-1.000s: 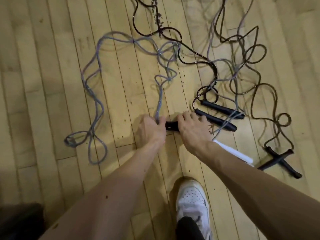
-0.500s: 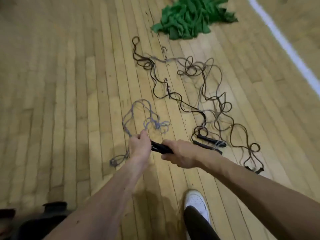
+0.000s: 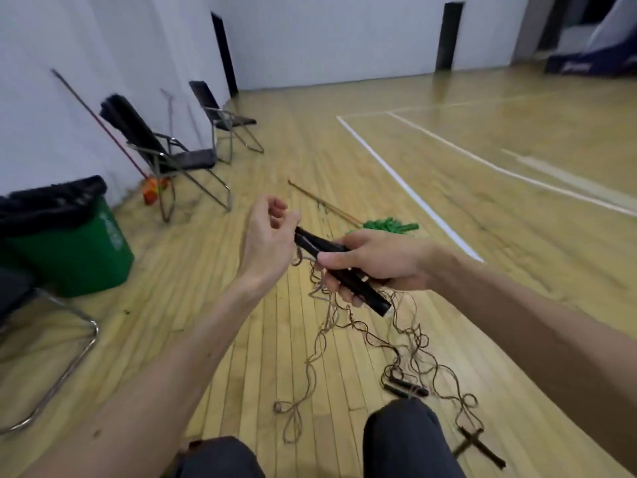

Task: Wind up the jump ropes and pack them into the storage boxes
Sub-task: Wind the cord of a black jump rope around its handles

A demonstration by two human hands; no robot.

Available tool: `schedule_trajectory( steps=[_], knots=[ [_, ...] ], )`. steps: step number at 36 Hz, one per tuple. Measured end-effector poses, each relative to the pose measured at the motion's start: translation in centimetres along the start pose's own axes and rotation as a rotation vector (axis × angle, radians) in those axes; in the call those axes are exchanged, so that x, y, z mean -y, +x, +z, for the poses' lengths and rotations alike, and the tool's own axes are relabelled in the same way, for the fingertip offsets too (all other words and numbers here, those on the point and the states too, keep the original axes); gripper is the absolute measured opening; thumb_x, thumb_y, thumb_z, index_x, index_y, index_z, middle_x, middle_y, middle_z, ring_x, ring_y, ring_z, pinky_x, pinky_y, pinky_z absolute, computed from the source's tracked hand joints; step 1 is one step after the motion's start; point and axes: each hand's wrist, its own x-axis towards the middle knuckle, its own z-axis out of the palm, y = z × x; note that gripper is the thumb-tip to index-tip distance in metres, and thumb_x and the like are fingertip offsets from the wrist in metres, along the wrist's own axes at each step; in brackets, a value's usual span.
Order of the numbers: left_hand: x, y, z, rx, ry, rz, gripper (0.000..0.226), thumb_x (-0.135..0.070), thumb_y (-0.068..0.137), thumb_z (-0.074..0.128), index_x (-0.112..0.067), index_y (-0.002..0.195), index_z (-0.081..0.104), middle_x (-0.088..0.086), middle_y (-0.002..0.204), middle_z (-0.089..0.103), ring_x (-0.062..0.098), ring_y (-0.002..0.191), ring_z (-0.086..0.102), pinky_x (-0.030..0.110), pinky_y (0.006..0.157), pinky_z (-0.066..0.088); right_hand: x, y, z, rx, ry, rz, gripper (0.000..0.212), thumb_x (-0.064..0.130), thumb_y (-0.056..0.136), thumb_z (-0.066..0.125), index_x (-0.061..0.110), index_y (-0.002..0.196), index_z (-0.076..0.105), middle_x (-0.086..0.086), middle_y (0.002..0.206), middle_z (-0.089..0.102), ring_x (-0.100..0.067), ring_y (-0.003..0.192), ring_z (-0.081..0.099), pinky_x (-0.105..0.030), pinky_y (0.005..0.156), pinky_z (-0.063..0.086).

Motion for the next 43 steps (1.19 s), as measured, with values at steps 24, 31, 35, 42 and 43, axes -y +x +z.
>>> schedule_trajectory(
  steps=[24,31,35,42,43],
  knots=[
    [-5.9,-11.6,-10.0,-0.211,-0.136,0.247,0.019,-0.024,0.104,0.047,-0.013,0.089,0.048,0.002,0.072,0.061,0.016,0.059,0.059,0.039,0.052,0.051,2.2,-9.5,13.8,0.218,0.517,-0.069,0.026,0.027,0.096,0.059,0.021,0.12,0.053,-0.002,0.07,0.046,-0.012,0.055,0.044,-0.019,0.047,0.038],
    [-5.1,-12.7,-8.9,-0.118,-0.245,0.237,0.011,-0.042,0.098,0.046,-0.034,0.09,0.045,0.007,0.086,0.065,0.035,0.073,0.065,0.059,0.065,0.053,0.0,-9.5,12.9,0.248,0.568,-0.077,0.042,0.008,0.097,0.061,0.013,0.136,0.046,-0.007,0.084,0.058,-0.017,0.058,0.057,-0.024,0.054,0.048],
    [-4.2,-13.1,-7.5,0.022,-0.16,0.265,0.02,-0.044,0.1,0.041,-0.025,0.093,0.043,0.008,0.083,0.061,0.028,0.07,0.061,0.053,0.062,0.051,-0.5,-9.4,12.1,0.295,0.594,-0.04,0.028,0.016,0.096,0.064,0.016,0.119,0.048,-0.002,0.073,0.047,-0.01,0.048,0.045,-0.02,0.046,0.04],
    [-2.7,-11.7,-7.0,0.208,-0.395,-0.045,0.064,-0.08,0.089,0.031,-0.02,0.1,0.051,0.005,0.064,0.045,0.011,0.047,0.04,0.023,0.041,0.029,-1.7,-8.8,10.6,0.236,0.597,0.03,0.024,0.021,0.096,0.063,0.004,0.112,0.057,0.0,0.066,0.041,-0.006,0.043,0.034,-0.017,0.04,0.032],
    [-2.4,-11.5,-6.9,0.214,-0.387,-0.046,0.068,-0.082,0.087,0.03,-0.02,0.1,0.053,0.003,0.062,0.045,0.009,0.048,0.039,0.022,0.041,0.028,-1.7,-8.8,10.3,0.241,0.595,0.035,0.025,0.023,0.095,0.065,0.004,0.11,0.057,0.001,0.065,0.041,-0.006,0.043,0.033,-0.017,0.039,0.031]
  ],
)
